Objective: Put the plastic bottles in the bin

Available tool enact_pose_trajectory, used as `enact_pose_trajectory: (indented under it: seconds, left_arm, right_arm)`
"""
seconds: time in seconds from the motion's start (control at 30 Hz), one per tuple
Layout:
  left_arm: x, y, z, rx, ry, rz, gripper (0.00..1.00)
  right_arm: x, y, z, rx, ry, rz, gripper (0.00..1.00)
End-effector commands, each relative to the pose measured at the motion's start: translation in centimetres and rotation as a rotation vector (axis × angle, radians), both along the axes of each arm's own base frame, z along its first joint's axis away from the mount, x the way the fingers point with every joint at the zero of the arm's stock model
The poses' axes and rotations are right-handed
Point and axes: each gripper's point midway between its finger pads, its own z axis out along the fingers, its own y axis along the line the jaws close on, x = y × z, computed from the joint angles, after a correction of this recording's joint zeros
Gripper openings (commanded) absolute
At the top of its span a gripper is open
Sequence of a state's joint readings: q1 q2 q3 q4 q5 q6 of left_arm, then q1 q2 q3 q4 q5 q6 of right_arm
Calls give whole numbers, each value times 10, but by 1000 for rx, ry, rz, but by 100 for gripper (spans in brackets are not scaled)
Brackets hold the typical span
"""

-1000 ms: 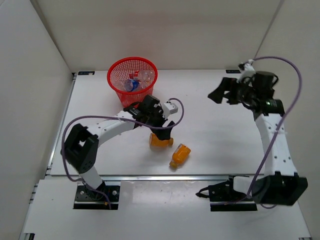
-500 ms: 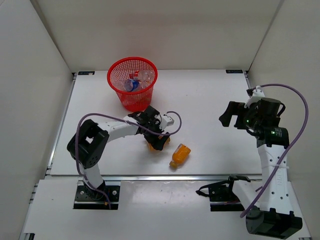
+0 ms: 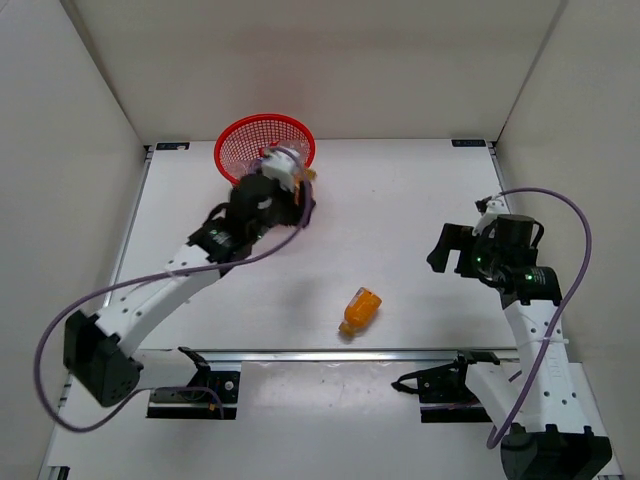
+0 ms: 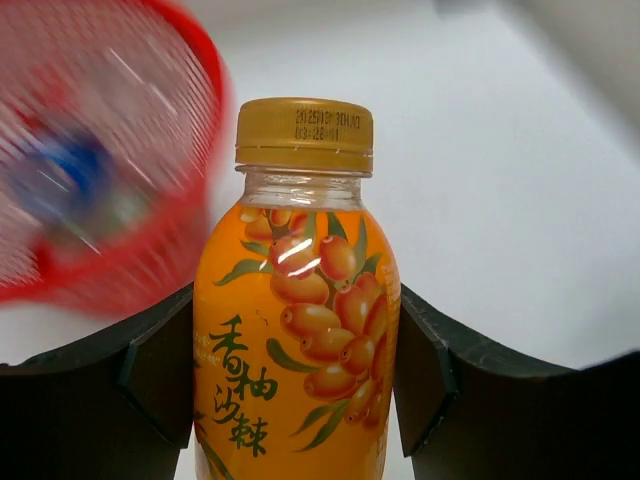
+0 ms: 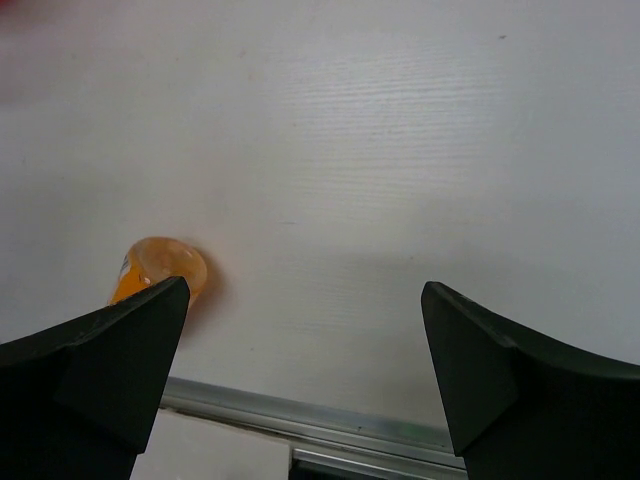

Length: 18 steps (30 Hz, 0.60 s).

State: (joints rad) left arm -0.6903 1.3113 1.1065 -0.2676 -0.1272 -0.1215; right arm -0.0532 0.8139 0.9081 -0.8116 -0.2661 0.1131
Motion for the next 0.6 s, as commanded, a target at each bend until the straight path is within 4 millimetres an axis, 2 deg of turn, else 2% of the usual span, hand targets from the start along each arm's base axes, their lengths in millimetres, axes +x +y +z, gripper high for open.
enact_pose_trajectory:
  seconds: [0.0,0.1,0.13,0.17,0.2,0.23,0.3,0.33,0.37,0.4,0.43,0.47,0.5,0.53,0.57]
  left_arm:
    - [44,62,123,-347,-289,345,59]
    - [70,102,154,-400,-475,537,60]
    - [82,106,160,-394,-498,578,61]
    - [100,104,142,-323,-482,593,63]
    - [121,108,140,-304,-471,619,66]
    - [133,116,149,-293,-458,630,67]
    - [164,113,124,-249,-405,644,70]
    - [169,108,112,-227,-385,646,71]
    - [171,111,109,-213,-372,665,75]
    - [173,110,100,-204,-347,661,77]
    - [172,109,98,-230,-327,663,86]
    - [169,110,92,-263,-306,660,99]
    - [162,110,95,-316,-309,652,99]
    - [158,112,87,-317,-298,648,99]
    - [151,108,98,-344,-313,630,99]
  right_arm:
    - [5,12,0,45,-38,-6,99]
    - [3,33,-12,93,-16,37,99]
    - [1,40,-17,97,-8,47,99]
    - [0,49,-21,101,-6,74,99]
    - [0,53,-22,111,3,72,99]
    - [-3,62,-27,112,21,79,99]
    - [-5,78,-33,85,24,100,99]
    - [-7,81,-36,73,29,98,99]
    - [-8,87,-38,56,22,103,99]
    - [-16,97,-41,56,33,142,99]
    - [-12,100,-41,46,17,125,100]
    - [-14,103,-47,50,35,136,99]
    - [-14,113,-52,66,52,161,99]
    - [-14,121,-58,78,82,166,99]
    - [-18,127,-62,62,100,196,100]
